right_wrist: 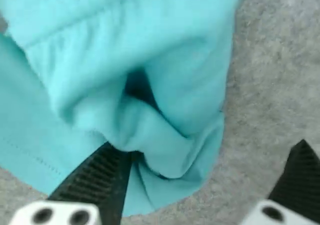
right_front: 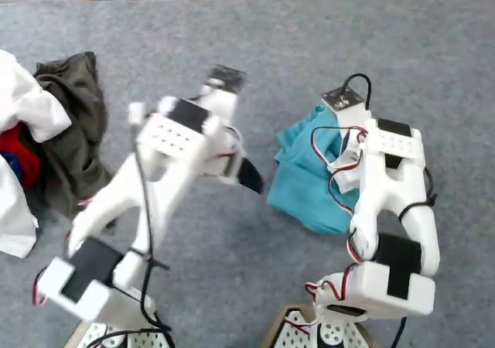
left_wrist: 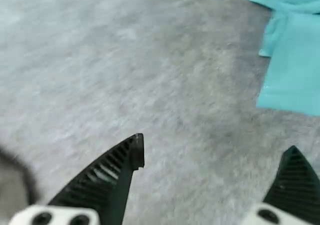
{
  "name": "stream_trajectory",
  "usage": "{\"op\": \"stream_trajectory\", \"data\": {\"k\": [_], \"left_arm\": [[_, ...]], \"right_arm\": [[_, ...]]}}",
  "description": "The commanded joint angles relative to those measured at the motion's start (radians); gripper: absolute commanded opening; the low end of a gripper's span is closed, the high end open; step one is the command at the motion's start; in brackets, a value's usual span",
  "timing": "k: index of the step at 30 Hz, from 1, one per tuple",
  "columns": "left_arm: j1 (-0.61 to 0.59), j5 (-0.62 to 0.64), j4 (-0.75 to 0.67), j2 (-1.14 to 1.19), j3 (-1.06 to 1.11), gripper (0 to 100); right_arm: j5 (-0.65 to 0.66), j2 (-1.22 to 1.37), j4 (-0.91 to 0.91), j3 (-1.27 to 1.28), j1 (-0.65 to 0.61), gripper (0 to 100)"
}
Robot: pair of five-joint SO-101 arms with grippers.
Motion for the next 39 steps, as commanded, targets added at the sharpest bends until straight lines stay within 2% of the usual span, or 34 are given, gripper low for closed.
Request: {"op": "stream_trajectory", "data": {"k": [1, 5, 8, 10, 11, 16, 19, 24, 27, 31, 35, 39], "left_arm": [[0.044, 0.037, -0.078, 0.046, -0.018, 42], [0.073, 0.181, -0.155, 0.075, -0.018, 42], [0.09, 0.264, -0.18, 0.068, -0.018, 42], [0.059, 0.29, -0.18, 0.068, -0.018, 42], [0.03, 0.296, -0.178, 0.068, -0.016, 42], [-0.197, 0.299, -0.186, 0.077, 0.019, 42], [-0.357, 0.293, -0.242, 0.069, 0.087, 42], [-0.544, 0.264, -0.347, 0.074, 0.205, 42], [-0.558, 0.23, -0.41, 0.069, 0.255, 42], [-0.556, 0.221, -0.431, 0.071, 0.26, 42], [-0.558, 0.221, -0.431, 0.072, 0.26, 42], [-0.558, 0.221, -0.431, 0.072, 0.26, 42]], "right_arm": [[-0.002, -0.122, 0.014, -0.024, 0.034, 42.6], [0.0, -0.254, 0.003, -0.031, 0.13, 33.8], [-0.002, -0.335, -0.008, -0.028, 0.195, 16.9], [0.005, -0.372, -0.006, -0.024, 0.218, 4.1], [0.006, -0.378, -0.006, -0.024, 0.226, 0.8], [0.002, -0.387, 0.0, -0.031, 0.285, 12.8], [0.025, -0.386, 0.049, -0.05, 0.282, 13.3], [0.15, -0.386, 0.236, -0.087, 0.078, 13.6], [0.152, -0.377, 0.233, -0.073, -0.057, 13.8], [0.098, -0.308, 0.054, 0.013, -0.196, 13.8], [0.003, -0.13, -0.155, 0.071, -0.256, 13.5], [-0.057, 0.071, -0.213, -0.005, -0.275, 13.3]]}}
